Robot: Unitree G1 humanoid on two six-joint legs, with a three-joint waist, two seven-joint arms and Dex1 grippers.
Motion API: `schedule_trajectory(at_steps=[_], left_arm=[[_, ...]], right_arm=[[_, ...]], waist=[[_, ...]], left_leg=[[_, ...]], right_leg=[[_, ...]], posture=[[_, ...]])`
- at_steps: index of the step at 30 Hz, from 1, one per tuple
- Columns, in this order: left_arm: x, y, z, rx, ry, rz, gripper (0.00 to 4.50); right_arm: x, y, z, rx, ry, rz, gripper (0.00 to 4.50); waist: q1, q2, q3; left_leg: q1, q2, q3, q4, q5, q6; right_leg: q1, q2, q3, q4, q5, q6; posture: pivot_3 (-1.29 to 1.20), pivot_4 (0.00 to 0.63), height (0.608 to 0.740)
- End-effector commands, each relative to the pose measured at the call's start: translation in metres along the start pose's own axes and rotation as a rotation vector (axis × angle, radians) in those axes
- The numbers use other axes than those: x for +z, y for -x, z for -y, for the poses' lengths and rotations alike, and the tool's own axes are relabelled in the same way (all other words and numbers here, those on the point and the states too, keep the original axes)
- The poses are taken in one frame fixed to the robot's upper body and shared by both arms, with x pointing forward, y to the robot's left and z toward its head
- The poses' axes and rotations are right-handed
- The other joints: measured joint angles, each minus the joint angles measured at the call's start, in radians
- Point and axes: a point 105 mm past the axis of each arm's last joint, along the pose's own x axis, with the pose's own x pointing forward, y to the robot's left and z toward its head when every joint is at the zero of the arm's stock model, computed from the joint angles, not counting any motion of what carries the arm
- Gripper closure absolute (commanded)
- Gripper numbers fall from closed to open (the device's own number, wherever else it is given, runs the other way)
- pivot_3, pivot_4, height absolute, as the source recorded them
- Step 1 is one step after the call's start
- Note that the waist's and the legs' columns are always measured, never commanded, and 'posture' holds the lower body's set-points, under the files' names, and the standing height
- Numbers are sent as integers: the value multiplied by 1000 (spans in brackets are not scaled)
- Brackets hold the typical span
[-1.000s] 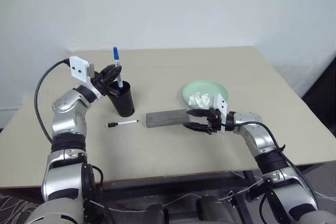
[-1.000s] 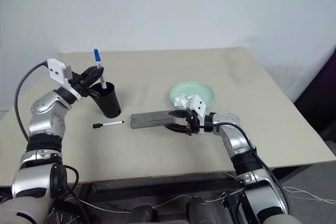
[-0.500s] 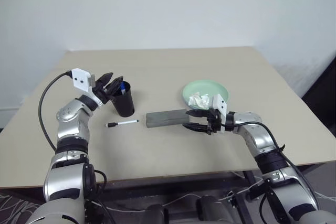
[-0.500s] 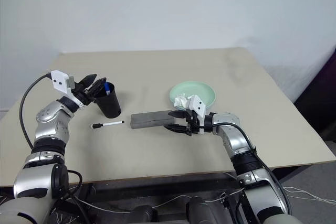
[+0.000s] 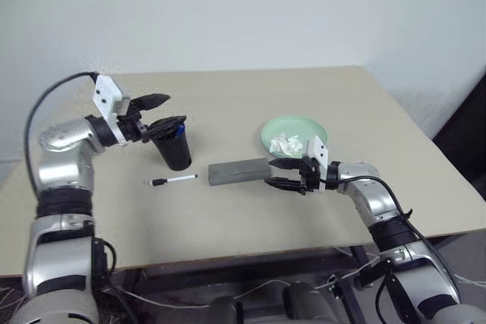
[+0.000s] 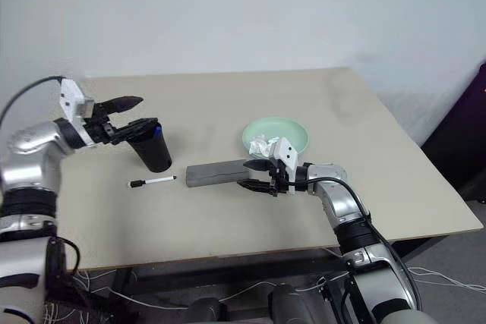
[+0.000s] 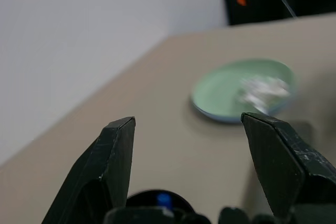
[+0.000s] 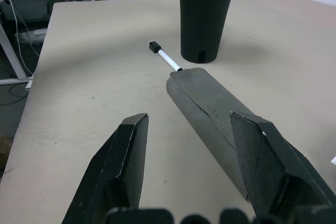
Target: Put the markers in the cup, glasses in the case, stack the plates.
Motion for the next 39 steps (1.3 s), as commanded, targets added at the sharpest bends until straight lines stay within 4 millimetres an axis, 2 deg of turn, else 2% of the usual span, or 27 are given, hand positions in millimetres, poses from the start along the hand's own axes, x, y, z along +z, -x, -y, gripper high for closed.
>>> schedule_trajectory(at_steps=[1,7,11,18,23,36,37,39], left_arm=[[-7,14,17,-169,3,-174,1099],[-51,40,20,-249,10,-547,1099],[-72,40,11,-224,-3,-662,1099],[-94,32,3,-198,-19,-761,1099],[-109,29,6,-212,-4,-824,1099],[-130,22,12,-214,-48,-899,1099],[-130,21,12,-218,-45,-894,1485],[-131,21,13,-222,-43,-888,1964]], right_arm=[[16,-2,2,9,53,31,1816],[17,-4,4,10,55,35,1816],[18,-5,4,10,56,38,1816],[18,-3,6,0,58,39,1816],[17,-1,6,-8,57,36,1816],[16,2,5,-21,54,33,1816],[16,2,5,-22,54,32,1816],[16,2,6,-22,55,31,1816]], waist=[[-2,0,0],[-10,0,0],[-8,-1,0],[-8,-2,0],[-9,-2,0],[-8,-3,0],[-8,-3,0],[-8,-3,0]], left_leg=[[0,0,0,0,0,0],[0,0,0,0,0,0],[0,0,-1,0,0,0],[-1,0,0,0,0,0],[-1,0,0,0,0,0],[-1,0,0,0,0,0],[-1,0,0,0,0,0],[0,0,-1,1,0,0]], right_leg=[[0,0,0,0,0,0],[0,0,0,0,-1,-2],[0,0,-1,0,-1,-2],[-1,0,0,0,0,0],[-1,0,0,0,0,0],[-1,0,0,1,0,0],[0,0,0,1,0,0],[0,0,0,1,0,0]], posture=[[0,0,737],[0,0,737],[0,0,737],[0,0,737],[0,0,737],[0,0,737],[0,0,737],[0,0,737]])
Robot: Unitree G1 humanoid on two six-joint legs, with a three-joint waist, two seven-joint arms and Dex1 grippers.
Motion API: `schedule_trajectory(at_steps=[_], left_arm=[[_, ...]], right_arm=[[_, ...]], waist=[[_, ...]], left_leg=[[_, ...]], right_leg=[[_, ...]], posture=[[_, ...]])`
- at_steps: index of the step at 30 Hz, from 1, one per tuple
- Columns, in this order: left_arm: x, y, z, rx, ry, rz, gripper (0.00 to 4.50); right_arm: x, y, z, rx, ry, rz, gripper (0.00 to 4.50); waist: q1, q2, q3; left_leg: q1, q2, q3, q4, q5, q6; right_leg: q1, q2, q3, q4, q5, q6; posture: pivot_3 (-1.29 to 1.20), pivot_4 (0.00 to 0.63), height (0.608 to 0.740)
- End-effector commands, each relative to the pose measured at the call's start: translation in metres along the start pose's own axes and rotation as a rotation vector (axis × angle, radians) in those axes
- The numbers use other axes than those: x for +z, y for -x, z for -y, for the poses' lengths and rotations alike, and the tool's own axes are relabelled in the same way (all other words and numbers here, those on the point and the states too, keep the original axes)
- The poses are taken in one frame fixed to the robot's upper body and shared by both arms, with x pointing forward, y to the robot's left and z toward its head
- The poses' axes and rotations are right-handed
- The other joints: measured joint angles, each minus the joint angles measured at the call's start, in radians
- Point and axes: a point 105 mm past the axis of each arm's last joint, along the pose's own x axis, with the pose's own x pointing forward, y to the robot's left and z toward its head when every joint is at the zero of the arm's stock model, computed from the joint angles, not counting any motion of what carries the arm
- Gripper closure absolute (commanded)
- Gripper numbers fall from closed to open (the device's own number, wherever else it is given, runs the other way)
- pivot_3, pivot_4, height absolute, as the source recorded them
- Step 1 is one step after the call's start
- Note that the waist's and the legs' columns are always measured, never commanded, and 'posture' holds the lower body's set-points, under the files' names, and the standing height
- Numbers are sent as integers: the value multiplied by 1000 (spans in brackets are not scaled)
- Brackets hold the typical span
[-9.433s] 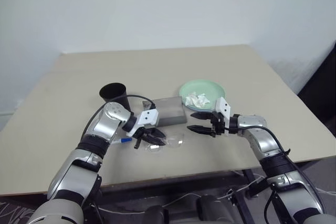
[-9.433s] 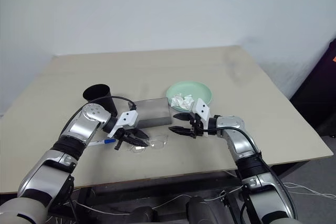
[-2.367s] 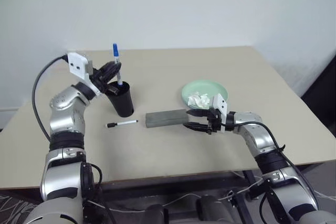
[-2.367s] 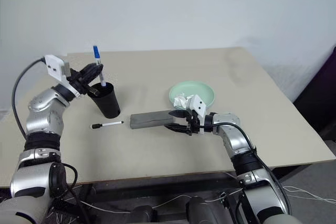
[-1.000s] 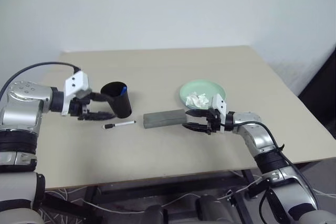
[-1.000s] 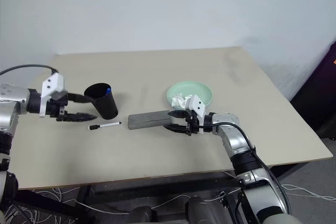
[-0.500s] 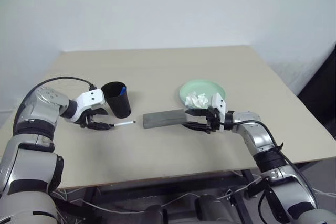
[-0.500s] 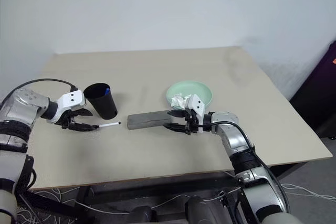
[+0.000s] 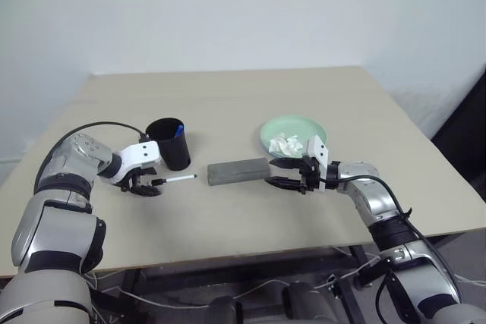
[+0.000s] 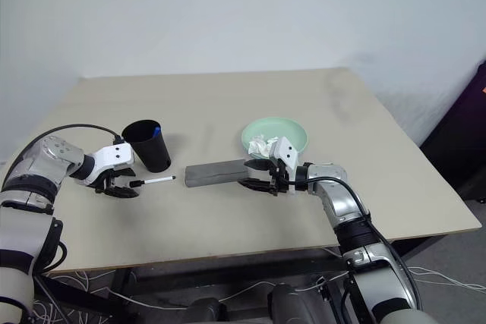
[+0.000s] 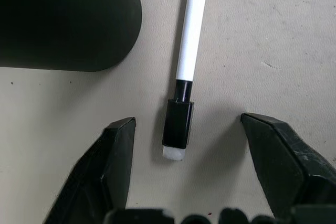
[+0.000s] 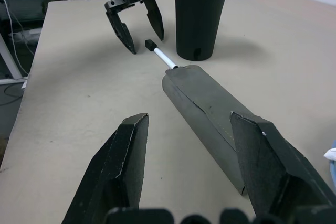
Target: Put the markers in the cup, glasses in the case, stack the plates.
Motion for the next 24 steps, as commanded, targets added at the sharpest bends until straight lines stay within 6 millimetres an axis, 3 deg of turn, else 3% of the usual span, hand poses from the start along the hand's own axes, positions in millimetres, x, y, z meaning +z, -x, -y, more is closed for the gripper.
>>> schedule_trajectory(at_steps=[1,7,14,24], left_arm=[[7,2,-5,28,-15,19,2270],[3,3,-2,14,-11,21,4350],[2,19,7,-86,2,77,4403],[37,46,17,-150,-10,374,4403]], right_arm=[[17,2,3,-8,57,36,1816],[18,1,3,-5,59,36,1816],[18,0,3,0,58,36,1816],[17,-3,2,13,58,34,1816]], waist=[[0,0,0],[0,0,0],[-3,0,0],[-8,-1,0]], left_leg=[[0,0,0,0,0,0],[0,0,0,1,1,1],[-1,0,0,1,0,1],[-2,0,0,0,0,1]], right_leg=[[0,0,0,0,0,0],[0,0,0,0,0,0],[-1,0,0,-1,0,0],[-1,-1,0,-1,0,0]], posture=[[0,0,737],[0,0,737],[0,0,737],[0,0,737]])
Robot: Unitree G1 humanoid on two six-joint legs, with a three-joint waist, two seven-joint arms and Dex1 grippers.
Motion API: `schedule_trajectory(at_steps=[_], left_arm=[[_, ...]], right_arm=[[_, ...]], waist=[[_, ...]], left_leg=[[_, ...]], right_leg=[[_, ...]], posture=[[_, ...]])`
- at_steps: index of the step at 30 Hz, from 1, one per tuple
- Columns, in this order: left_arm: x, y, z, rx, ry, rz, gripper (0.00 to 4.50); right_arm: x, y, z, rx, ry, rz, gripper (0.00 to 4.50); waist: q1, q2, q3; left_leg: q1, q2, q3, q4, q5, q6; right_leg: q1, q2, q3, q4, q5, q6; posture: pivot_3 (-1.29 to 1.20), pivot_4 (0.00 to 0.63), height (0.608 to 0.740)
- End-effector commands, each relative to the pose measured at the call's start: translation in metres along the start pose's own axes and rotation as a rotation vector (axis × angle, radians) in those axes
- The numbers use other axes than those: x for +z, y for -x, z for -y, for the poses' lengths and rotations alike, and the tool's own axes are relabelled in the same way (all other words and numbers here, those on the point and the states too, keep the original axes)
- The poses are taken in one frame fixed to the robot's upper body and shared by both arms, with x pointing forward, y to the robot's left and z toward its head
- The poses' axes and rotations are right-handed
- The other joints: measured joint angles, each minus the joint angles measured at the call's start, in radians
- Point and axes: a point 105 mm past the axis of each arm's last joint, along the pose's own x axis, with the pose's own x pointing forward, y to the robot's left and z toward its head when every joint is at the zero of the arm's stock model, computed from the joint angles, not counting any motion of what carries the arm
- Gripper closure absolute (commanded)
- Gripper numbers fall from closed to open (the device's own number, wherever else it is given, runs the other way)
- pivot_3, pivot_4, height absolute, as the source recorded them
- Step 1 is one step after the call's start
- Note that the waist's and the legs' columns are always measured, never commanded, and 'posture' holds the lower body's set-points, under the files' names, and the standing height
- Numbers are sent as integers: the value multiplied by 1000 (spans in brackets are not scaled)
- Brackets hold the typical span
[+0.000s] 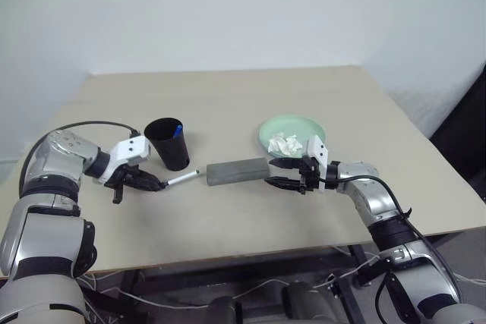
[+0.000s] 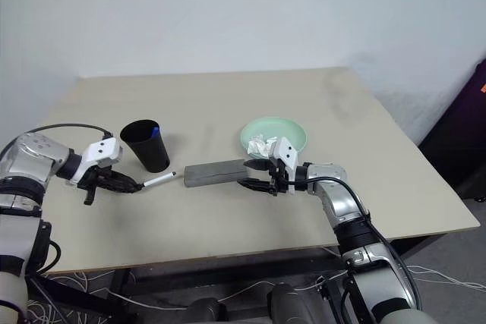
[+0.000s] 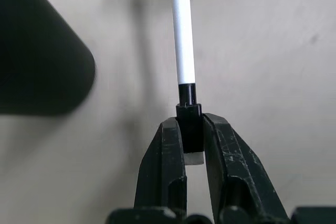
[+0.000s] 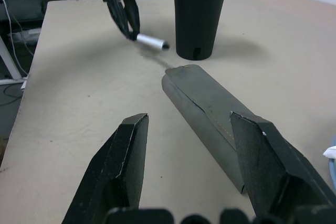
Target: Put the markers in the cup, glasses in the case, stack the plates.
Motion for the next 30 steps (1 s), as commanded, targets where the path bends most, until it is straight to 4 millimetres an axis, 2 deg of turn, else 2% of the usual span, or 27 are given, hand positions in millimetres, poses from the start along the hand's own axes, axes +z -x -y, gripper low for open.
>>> schedule_trajectory(at_steps=[1,7,12,16,19,21,25,30], left_arm=[[27,9,4,9,-45,151,4403],[67,17,16,27,-53,421,4403],[107,25,7,237,-70,719,4403],[123,36,-13,486,-52,893,4403],[124,47,-31,712,-59,946,4403],[120,49,-38,793,-56,950,4403],[102,47,-53,904,12,943,4403],[79,34,-58,953,58,899,4403]], right_arm=[[17,-2,2,11,59,32,1816],[16,-1,0,25,61,24,1816],[16,-2,-1,32,60,20,1816],[16,-3,-2,37,61,18,1816],[16,-2,-1,38,62,17,1816],[16,-2,-1,39,63,15,1816],[17,-2,0,34,64,16,1816],[16,0,-1,26,62,18,1816]], waist=[[0,0,0],[1,0,0],[2,0,0],[2,0,0],[1,0,0],[2,0,0],[2,0,0],[4,0,0]], left_leg=[[0,1,0,0,0,0],[0,2,-1,0,0,0],[1,2,-1,0,0,0],[2,0,-1,0,0,0],[2,0,-1,0,0,0],[2,0,0,-1,0,-1],[2,-1,0,0,0,-1],[1,-1,0,0,0,-1]], right_leg=[[0,0,0,0,0,0],[0,0,-1,0,0,0],[0,-1,-1,0,0,0],[0,-1,-1,1,0,0],[0,-1,-1,0,1,0],[0,-1,-1,0,1,0],[1,-1,-1,0,1,0],[1,-1,-1,0,1,0]], posture=[[0,0,737],[0,0,737],[0,0,737],[0,0,737],[0,0,737],[0,0,737],[0,0,737],[0,0,737]])
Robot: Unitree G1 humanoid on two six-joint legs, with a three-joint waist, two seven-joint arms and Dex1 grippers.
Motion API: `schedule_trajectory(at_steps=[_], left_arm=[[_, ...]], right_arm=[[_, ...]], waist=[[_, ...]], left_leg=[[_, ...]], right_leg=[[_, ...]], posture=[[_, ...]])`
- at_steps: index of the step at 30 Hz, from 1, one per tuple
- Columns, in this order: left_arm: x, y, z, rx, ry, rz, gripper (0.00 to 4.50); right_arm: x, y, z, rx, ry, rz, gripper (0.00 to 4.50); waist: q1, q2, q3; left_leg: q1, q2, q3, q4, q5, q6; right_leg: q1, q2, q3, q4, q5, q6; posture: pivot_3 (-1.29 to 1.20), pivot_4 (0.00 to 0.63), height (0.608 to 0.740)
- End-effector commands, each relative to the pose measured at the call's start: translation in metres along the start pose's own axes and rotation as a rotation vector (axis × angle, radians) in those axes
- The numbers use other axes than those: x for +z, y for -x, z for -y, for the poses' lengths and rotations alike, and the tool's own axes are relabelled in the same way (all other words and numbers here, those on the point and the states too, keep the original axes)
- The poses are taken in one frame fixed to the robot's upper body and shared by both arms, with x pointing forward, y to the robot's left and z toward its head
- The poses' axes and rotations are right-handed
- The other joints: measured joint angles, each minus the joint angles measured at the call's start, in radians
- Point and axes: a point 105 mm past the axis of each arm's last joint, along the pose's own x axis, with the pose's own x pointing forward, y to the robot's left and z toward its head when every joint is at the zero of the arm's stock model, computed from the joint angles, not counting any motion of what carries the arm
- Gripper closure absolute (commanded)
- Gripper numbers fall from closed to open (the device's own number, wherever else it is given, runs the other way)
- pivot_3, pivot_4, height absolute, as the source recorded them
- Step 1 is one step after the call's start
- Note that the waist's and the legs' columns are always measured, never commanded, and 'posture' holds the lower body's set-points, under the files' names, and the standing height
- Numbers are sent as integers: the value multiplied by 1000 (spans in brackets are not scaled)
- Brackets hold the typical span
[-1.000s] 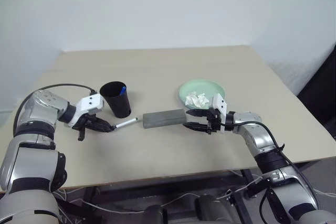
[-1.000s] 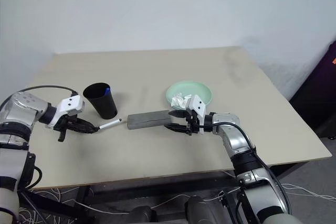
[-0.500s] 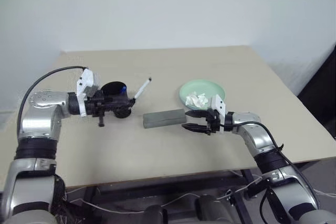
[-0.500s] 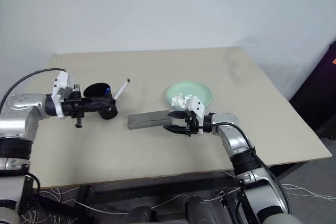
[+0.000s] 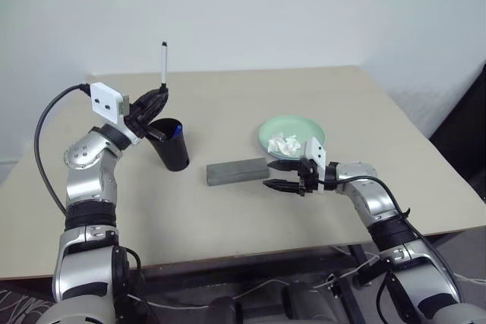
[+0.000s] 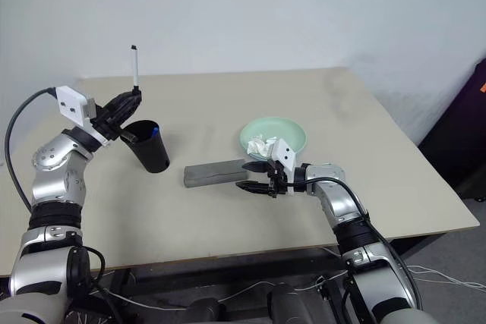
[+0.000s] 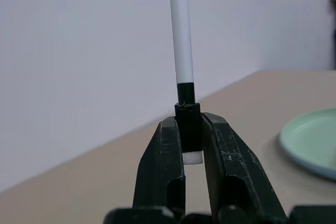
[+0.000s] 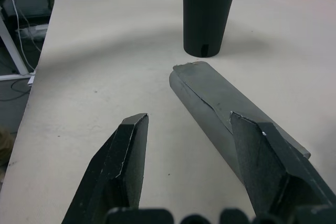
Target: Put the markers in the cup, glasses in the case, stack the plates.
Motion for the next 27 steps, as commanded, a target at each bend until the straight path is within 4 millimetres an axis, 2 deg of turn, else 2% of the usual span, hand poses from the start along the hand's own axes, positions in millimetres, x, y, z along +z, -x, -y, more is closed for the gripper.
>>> schedule_trajectory(at_steps=[1,8,21,27], left_arm=[[4,1,-7,45,-46,33,4403],[-9,2,-8,76,-23,23,4403],[-13,-5,-2,59,-23,29,4403],[-17,-6,0,54,-11,22,4403]], right_arm=[[17,2,3,-3,60,31,1816],[19,1,3,-6,59,40,1816],[45,4,1,17,-16,174,1816],[45,3,2,9,-13,167,1816]], waist=[[1,0,0],[5,0,0],[5,0,0],[4,0,0]], left_leg=[[0,0,0,0,0,0],[0,0,0,0,0,0],[0,0,0,0,0,0],[0,0,0,0,0,0]], right_leg=[[0,0,0,0,0,0],[0,0,0,0,0,0],[0,0,0,0,0,0],[0,0,0,0,0,0]], posture=[[0,0,737],[0,0,737],[0,0,737],[0,0,737]])
